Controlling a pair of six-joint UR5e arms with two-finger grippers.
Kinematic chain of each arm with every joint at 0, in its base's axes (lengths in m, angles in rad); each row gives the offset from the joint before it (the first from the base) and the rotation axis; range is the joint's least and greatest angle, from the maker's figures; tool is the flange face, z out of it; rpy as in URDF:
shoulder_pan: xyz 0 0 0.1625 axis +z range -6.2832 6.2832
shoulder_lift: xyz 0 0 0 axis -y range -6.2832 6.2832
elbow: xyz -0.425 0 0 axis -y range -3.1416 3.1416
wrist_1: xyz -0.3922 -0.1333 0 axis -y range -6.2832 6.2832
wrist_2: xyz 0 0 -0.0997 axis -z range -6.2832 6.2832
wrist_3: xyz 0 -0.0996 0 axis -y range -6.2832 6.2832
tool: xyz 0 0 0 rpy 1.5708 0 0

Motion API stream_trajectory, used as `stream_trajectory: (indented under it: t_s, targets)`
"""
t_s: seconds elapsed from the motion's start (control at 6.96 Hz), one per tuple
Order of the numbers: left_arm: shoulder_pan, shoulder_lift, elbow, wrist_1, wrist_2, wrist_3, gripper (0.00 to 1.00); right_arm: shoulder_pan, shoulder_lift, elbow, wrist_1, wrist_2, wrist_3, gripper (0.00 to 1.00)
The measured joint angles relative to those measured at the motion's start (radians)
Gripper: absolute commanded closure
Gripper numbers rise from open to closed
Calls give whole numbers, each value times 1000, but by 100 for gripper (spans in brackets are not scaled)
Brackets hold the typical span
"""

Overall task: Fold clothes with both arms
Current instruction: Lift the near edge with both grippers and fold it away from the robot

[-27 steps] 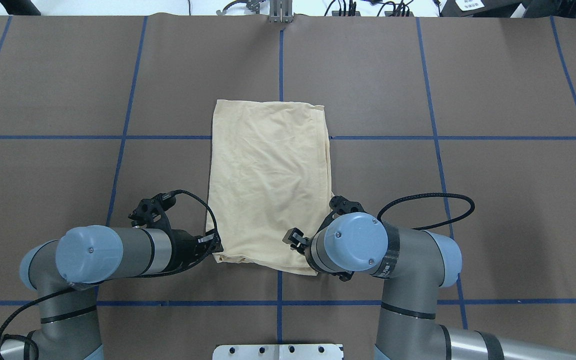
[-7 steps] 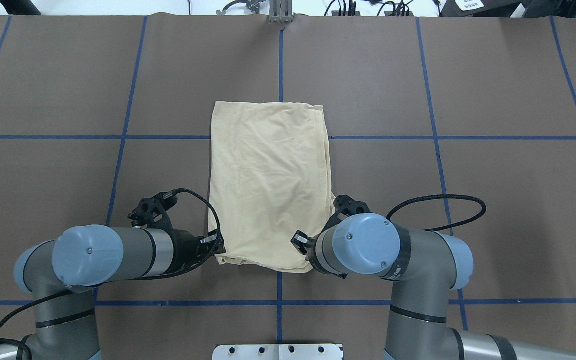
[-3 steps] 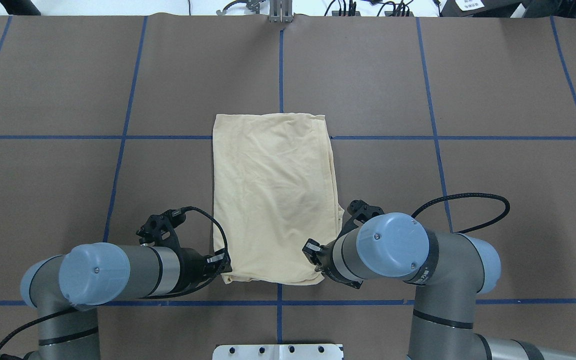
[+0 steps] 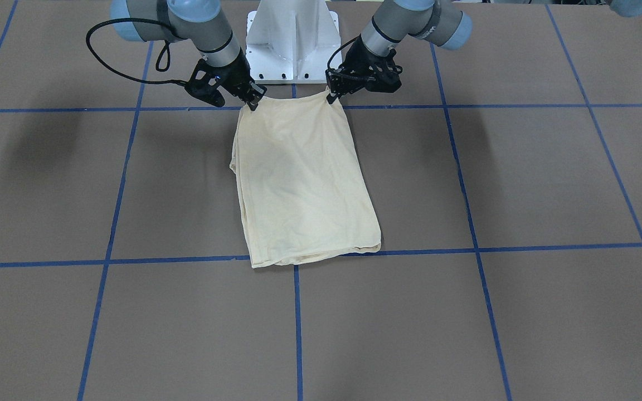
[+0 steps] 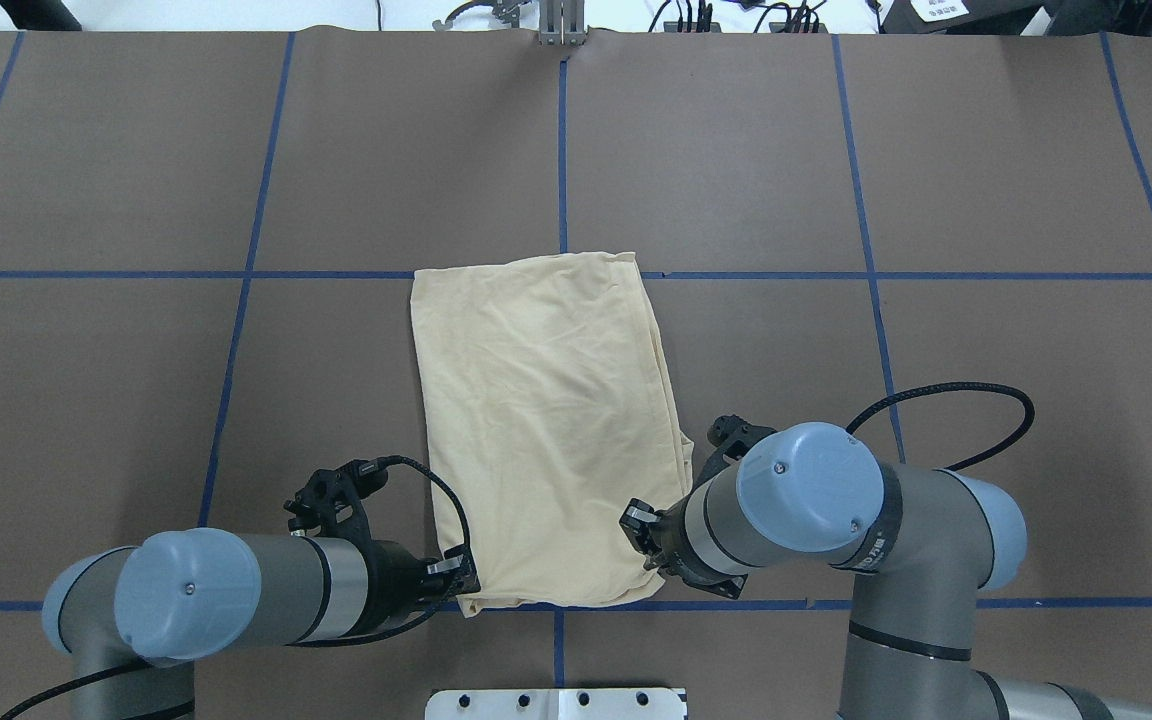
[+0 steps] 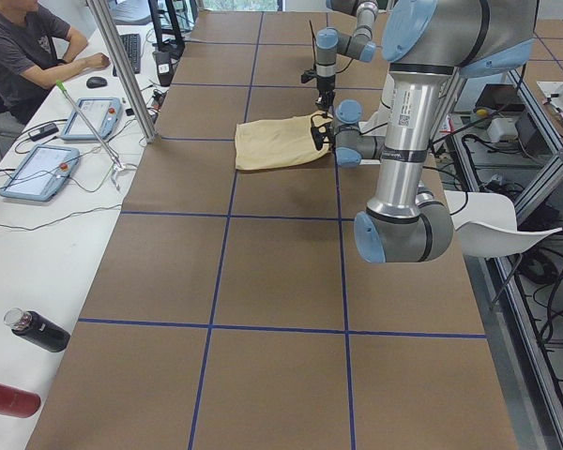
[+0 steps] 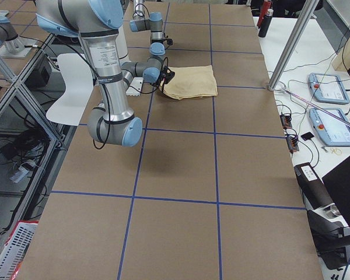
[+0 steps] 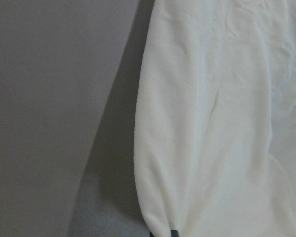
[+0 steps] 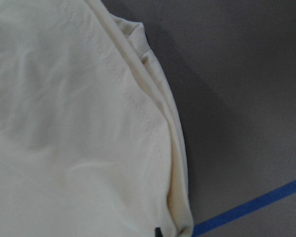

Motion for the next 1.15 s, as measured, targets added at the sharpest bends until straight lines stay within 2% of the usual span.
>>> stream_trajectory:
  t_s: [0.29,0.72,1.15]
  targets:
    - [-19,-2,-12,1,-28,7,100,54,18,2,1,19,-26,100]
    - [-137,-16,-28,33,-108,49,100,188,40,-13,0,53,-85,100]
    - [-281,-88,-4,103,-151,159,100,300,141,-139,-1,78,-120,100]
